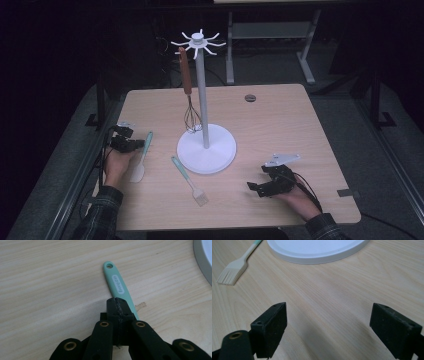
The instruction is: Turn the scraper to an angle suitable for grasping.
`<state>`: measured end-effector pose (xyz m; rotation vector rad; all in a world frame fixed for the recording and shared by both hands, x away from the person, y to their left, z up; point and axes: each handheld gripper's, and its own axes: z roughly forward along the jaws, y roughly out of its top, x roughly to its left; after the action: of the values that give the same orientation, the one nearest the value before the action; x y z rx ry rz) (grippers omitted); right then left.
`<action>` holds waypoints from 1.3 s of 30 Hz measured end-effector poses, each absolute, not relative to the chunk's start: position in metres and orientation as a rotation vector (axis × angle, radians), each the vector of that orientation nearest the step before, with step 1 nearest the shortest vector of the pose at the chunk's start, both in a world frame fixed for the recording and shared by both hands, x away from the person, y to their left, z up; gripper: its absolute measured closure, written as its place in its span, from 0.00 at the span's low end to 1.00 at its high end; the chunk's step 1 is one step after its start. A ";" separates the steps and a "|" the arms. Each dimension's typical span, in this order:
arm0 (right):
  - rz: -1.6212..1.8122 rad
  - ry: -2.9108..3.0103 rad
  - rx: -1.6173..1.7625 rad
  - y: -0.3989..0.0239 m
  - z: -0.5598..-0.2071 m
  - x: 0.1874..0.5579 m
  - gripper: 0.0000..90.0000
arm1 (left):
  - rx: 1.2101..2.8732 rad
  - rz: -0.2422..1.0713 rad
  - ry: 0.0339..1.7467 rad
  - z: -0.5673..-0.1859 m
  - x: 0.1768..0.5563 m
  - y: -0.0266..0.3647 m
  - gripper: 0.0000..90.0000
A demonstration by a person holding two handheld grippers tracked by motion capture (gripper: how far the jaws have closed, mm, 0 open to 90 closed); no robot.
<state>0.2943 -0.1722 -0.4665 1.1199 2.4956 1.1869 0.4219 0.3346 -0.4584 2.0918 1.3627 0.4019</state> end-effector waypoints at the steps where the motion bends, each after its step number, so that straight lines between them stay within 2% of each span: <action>1: 1.186 2.496 1.119 -0.172 -0.467 0.294 0.16 | 2.094 0.415 1.361 -0.459 0.421 0.332 1.00; 6: 1.183 2.504 1.116 -0.171 -0.466 0.294 0.16 | 2.111 0.402 1.331 -0.459 0.421 0.327 1.00; 22: 1.184 2.506 1.118 -0.171 -0.466 0.294 0.16 | 2.138 0.244 1.183 -0.461 0.418 0.291 1.00; 30: 1.185 2.506 1.112 -0.171 -0.466 0.295 0.16 | 2.171 0.221 1.141 -0.460 0.416 0.281 1.00; 39: 1.189 2.499 1.114 -0.172 -0.466 0.295 0.16 | 2.162 0.243 1.124 -0.449 0.405 0.289 1.00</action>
<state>0.2947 -0.1724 -0.4663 1.1143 2.4990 1.1887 0.4054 0.2892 -0.4485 2.1620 1.1235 0.2432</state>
